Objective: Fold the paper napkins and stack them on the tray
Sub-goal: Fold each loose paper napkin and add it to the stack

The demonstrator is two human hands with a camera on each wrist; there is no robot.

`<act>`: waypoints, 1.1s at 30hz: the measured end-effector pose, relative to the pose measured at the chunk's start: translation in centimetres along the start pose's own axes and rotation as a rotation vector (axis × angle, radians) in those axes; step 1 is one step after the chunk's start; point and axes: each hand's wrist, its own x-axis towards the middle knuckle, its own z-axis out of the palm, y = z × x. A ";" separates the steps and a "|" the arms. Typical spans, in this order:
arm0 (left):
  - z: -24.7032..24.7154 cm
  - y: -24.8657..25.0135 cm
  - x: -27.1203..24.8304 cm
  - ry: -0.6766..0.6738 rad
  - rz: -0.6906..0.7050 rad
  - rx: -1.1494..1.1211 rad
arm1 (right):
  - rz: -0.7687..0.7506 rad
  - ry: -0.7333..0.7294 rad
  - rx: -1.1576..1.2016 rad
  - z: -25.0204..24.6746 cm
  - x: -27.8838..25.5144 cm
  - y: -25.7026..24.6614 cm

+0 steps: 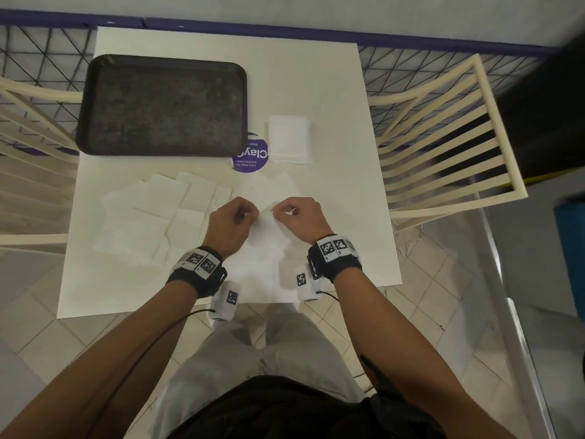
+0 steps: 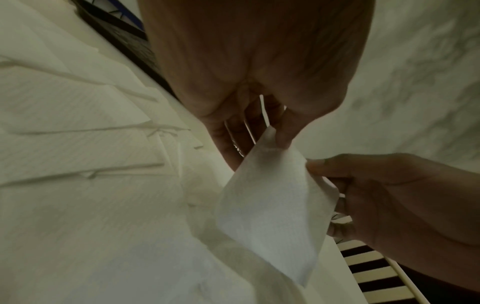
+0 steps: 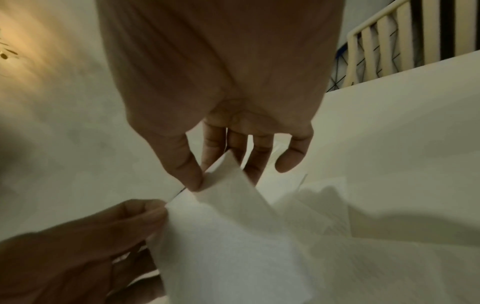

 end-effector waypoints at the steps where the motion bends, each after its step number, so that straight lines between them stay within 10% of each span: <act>1: -0.1 0.0 0.0 0.007 0.004 -0.001 | 0.016 0.002 0.023 -0.5 0.0 0.1; 14: 0.8 0.4 0.0 0.087 -0.006 -0.047 | 0.155 0.133 0.344 0.1 -0.7 0.1; 27: 0.8 0.3 1.2 0.168 -0.136 -0.088 | 0.206 0.110 0.098 0.8 -0.5 0.0; 33: 0.5 0.1 1.3 0.005 -0.248 -0.112 | 0.170 0.229 0.049 -2.6 4.6 -1.5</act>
